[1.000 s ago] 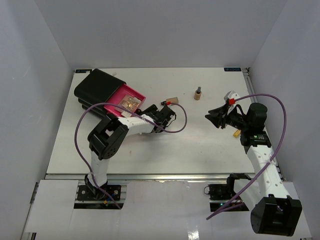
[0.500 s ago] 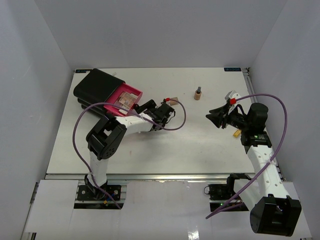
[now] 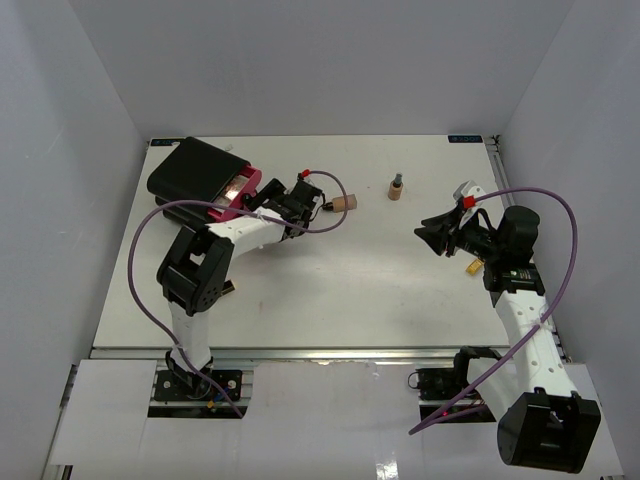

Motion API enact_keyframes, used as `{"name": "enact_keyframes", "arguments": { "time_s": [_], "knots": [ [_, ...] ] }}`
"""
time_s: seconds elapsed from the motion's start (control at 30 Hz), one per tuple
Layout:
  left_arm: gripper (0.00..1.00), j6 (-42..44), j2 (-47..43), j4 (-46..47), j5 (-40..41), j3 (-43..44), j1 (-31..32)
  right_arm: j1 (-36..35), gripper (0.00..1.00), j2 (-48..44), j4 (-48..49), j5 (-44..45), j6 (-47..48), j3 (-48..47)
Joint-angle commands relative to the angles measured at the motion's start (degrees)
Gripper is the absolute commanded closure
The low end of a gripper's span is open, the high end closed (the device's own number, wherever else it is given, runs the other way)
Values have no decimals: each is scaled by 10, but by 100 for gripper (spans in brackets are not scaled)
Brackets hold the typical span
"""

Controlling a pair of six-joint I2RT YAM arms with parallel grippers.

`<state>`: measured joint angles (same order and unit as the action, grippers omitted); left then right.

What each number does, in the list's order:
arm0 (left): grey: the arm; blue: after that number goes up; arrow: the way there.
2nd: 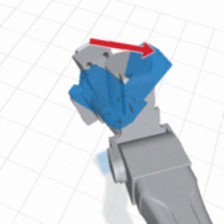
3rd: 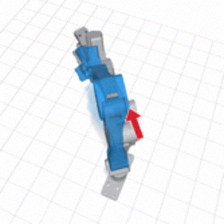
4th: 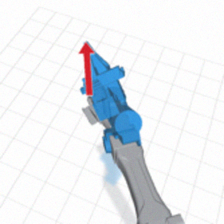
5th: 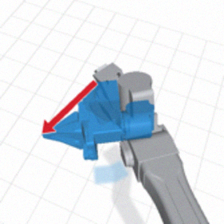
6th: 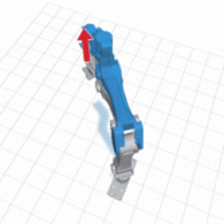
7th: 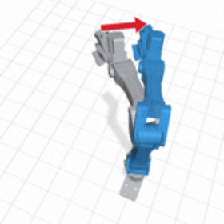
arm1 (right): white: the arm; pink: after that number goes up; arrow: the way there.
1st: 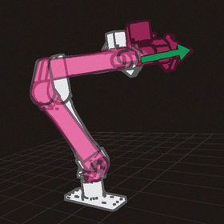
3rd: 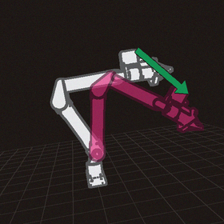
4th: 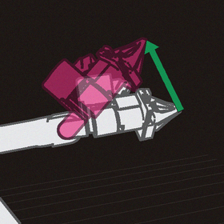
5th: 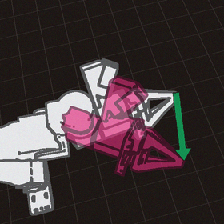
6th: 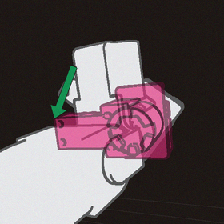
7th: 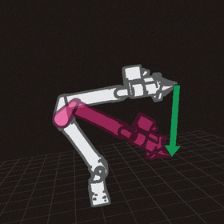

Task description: Organize the makeup

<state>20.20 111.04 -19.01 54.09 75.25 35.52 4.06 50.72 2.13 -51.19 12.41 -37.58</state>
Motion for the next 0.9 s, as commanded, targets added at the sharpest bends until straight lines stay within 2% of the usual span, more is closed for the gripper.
{"name": "enact_keyframes", "arguments": {
  "time_s": [0.0, 0.3, 0.63, 0.77, 0.87],
  "knots": [
    [23, -23, -54, -15, -26, 36, -16, 5, 60, -2, 25, -12, -1, 0],
    [17, -69, -65, -61, -78, 80, -55, 11, 60, -2, 25, -16, -2, 1],
    [17, -116, -78, -110, -152, 113, -91, 14, 60, -2, 24, -22, -1, 2],
    [17, -143, -97, -131, -209, 114, -91, 14, 60, -2, 24, -23, -1, 2],
    [18, -179, -146, -138, -331, 90, -91, 15, 59, -2, 24, -27, 2, 4]
  ]
}}
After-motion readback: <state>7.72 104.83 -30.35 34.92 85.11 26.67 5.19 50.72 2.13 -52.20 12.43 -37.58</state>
